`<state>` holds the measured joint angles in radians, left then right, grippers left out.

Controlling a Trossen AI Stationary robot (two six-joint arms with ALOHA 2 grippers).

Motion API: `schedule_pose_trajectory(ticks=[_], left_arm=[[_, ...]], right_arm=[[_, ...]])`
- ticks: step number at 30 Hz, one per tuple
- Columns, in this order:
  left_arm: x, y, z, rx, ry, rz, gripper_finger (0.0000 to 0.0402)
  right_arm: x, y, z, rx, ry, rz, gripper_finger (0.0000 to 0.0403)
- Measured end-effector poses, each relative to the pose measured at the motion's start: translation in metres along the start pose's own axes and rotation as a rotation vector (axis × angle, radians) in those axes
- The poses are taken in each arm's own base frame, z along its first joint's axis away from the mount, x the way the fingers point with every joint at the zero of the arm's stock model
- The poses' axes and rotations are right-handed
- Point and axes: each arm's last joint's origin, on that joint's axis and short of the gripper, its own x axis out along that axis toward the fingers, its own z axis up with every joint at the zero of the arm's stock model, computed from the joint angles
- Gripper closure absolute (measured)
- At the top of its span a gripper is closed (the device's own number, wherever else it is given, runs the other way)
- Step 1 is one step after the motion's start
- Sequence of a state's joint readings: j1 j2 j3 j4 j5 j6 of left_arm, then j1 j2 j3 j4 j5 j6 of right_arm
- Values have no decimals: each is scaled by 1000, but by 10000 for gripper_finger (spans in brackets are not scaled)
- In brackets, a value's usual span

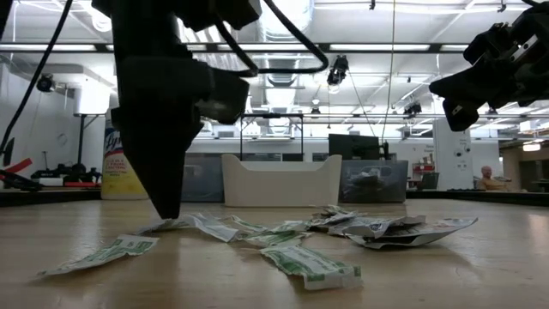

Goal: Pick & Place First Aid Supplies
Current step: Put the green bandage pack into the left black bin

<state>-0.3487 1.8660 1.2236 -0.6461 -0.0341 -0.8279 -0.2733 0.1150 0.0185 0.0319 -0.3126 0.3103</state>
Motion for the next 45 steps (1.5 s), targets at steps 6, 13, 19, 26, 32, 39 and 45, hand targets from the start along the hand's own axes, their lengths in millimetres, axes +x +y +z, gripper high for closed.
schedule_pose_trajectory(ticks=[6, 13, 19, 26, 32, 39, 45], left_arm=[[13, 1, -1, 14, 26, 36, 291], [18, 2, -1, -27, 37, 51, 328], [9, 3, -1, -36, 20, 37, 395], [-16, 1, 1, -50, -14, -26, 401], [-45, 4, 1, -71, -71, -67, 401], [-78, 13, 5, -119, -289, 20, 401], [-123, 49, 9, -312, -672, 335, 401]], right_arm=[[0, 0, 0, 0, 0, 0, 394], [0, 0, 0, 1, 0, 1, 394], [0, 0, 0, 4, 0, 1, 394], [0, 0, 0, 4, 0, 1, 394], [0, 0, 0, 4, 0, 1, 394], [0, 0, 0, 0, 0, 1, 394], [0, 0, 0, 1, 1, 0, 394]])
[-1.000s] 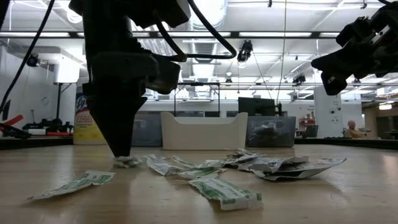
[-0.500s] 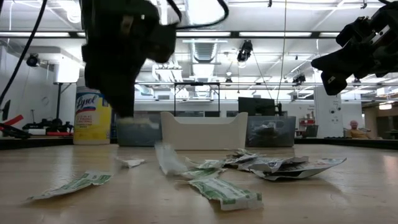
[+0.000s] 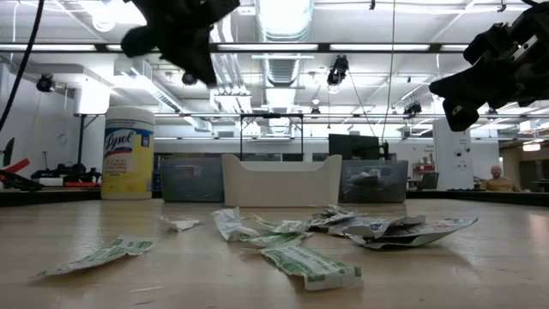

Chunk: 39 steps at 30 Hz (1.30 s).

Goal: Pick & Place First Aid Supplies
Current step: Put the green bandage pack into the left black bin

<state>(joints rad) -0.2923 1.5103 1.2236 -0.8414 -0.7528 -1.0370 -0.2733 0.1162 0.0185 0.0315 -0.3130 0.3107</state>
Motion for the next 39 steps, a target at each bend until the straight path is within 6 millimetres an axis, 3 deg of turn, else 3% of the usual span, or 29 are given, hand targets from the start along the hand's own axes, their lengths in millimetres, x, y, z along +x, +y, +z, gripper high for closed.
schedule_pose_trajectory(ticks=[4, 7, 14, 20, 32, 39], left_arm=[[3, 30, 30, -116, -236, 203, 401], [23, 48, 51, -89, -255, 319, 401], [88, 102, 93, -9, -54, 460, 401], [127, 145, 103, -70, 133, 450, 401], [184, 143, 80, 35, 322, 459, 402], [197, 145, 82, 32, 355, 434, 400]], right_arm=[[0, 0, 0, -2, 2, -1, 394], [0, 0, 0, -5, 3, -2, 394], [0, 0, 0, -17, 4, -2, 394], [0, 0, 0, -18, 4, -2, 394], [0, 0, 0, -40, 3, -6, 394], [0, 0, 0, -24, 2, -7, 394]])
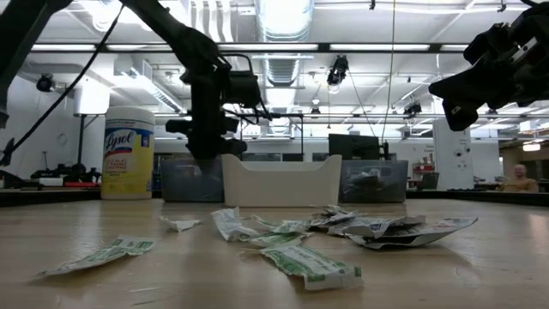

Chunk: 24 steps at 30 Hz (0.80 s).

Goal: Pick & Place First Aid Supplies
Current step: Put the green bandage pack into the left black bin

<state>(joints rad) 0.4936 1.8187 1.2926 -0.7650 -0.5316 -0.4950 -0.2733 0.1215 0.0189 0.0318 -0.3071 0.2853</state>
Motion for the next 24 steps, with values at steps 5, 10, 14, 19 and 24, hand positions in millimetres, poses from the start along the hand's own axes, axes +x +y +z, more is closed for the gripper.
schedule_pose_trajectory(ticks=[5, 10, 14, 19, 24], left_arm=[[4, 4, 3, -15, 38, -68, 377], [-4, 10, 10, -38, 30, -102, 341], [-27, 15, 15, -51, 11, -177, 324], [-71, 8, 14, -32, -24, -383, 323], [-119, -11, -6, 1, -83, -512, 323]], right_arm=[[0, 0, 0, 3, 0, -1, 394], [0, 0, 0, 3, 0, -1, 394], [0, 0, 0, 3, 0, -1, 394], [0, 0, 0, 0, -1, -3, 394], [0, 0, 0, -1, -1, -3, 394]])
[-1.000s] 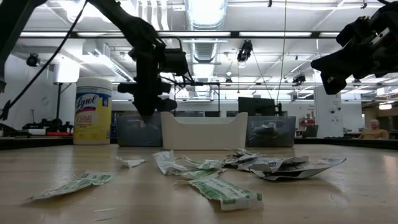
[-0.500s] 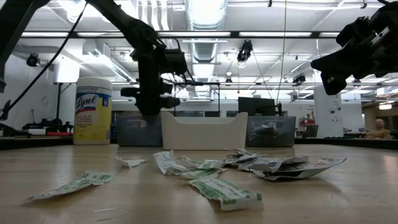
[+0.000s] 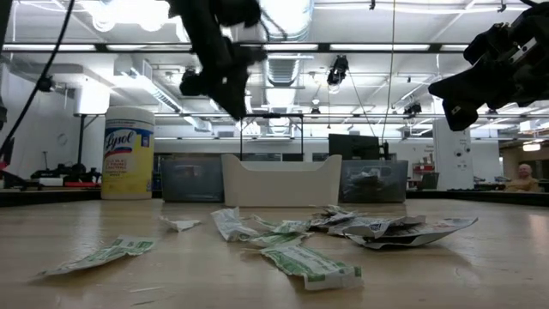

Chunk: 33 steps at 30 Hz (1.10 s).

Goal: Pick & Place First Aid Supplies
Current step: Put the green bandage pack into the left black bin

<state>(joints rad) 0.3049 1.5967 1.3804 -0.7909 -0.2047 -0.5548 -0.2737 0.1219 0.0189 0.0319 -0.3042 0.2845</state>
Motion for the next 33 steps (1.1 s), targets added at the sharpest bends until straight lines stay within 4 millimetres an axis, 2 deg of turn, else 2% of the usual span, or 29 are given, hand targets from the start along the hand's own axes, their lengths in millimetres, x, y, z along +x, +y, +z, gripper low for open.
schedule_pose_trajectory(ticks=[4, 9, 17, 24, 33], left_arm=[[-22, -33, -19, 24, -17, -100, 323], [-39, -70, -48, 31, 9, -191, 323], [-56, -107, -89, -25, 31, -241, 324], [-58, -125, -116, -84, 89, -260, 325], [-42, -155, -139, -103, 110, -324, 325]], right_arm=[[0, 0, 0, -5, 0, 0, 394], [0, 0, 0, -8, 0, 0, 394], [0, 0, 0, -8, 0, 1, 394], [0, 0, 0, -8, 0, 2, 394], [0, 0, 0, -8, 1, 2, 394]])
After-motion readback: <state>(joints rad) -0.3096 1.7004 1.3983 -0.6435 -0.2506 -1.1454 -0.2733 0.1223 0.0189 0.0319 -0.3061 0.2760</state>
